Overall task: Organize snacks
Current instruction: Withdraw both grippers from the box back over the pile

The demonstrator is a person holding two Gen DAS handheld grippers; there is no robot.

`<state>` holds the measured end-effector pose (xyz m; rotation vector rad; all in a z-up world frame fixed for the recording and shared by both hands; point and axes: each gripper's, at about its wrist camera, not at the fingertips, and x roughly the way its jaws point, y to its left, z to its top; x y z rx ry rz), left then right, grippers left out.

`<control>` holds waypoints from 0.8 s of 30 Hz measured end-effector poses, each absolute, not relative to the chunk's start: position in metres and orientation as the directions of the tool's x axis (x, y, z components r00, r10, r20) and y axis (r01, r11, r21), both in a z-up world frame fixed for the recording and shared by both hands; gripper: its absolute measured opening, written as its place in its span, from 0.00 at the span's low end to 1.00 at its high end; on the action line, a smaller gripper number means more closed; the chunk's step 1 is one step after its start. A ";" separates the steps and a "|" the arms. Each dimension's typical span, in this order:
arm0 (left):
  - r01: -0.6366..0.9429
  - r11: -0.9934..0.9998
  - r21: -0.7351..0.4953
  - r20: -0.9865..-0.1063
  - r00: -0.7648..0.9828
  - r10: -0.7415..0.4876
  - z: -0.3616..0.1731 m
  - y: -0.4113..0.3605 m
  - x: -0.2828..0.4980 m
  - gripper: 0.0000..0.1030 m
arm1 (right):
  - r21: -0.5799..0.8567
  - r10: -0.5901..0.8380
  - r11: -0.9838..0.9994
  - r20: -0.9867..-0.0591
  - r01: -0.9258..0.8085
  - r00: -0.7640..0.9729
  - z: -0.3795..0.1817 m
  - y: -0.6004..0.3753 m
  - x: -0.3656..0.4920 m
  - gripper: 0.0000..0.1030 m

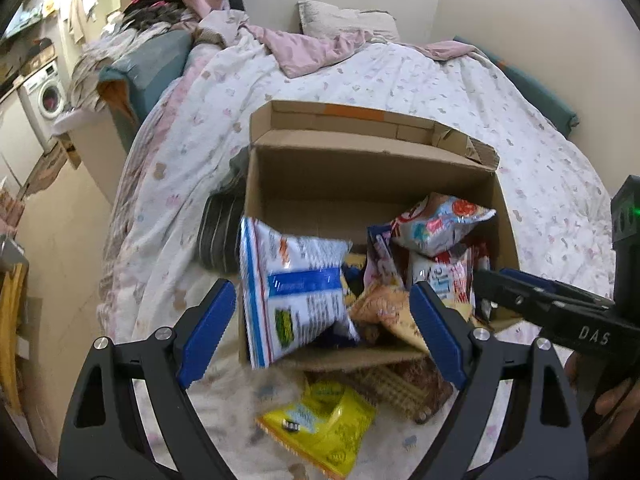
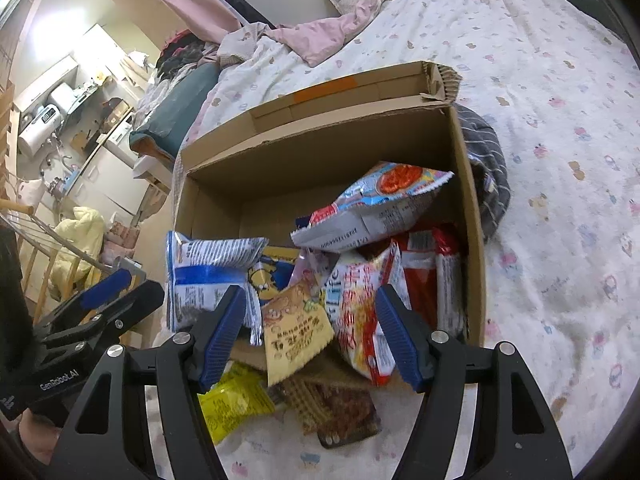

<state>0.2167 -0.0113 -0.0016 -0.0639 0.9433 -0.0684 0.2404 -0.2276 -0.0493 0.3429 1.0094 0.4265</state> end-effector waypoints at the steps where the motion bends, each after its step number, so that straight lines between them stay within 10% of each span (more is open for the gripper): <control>1: 0.026 0.996 -0.087 -0.807 0.584 -0.085 -0.002 -0.010 0.213 0.84 | 0.463 0.492 0.867 -0.735 -0.185 0.466 -0.048 -0.228 0.236 0.68; 24: -0.031 0.997 -0.072 -0.845 0.532 -0.045 -0.017 0.001 0.139 0.84 | 0.437 0.470 0.881 -0.759 -0.183 0.450 -0.048 -0.226 0.161 0.68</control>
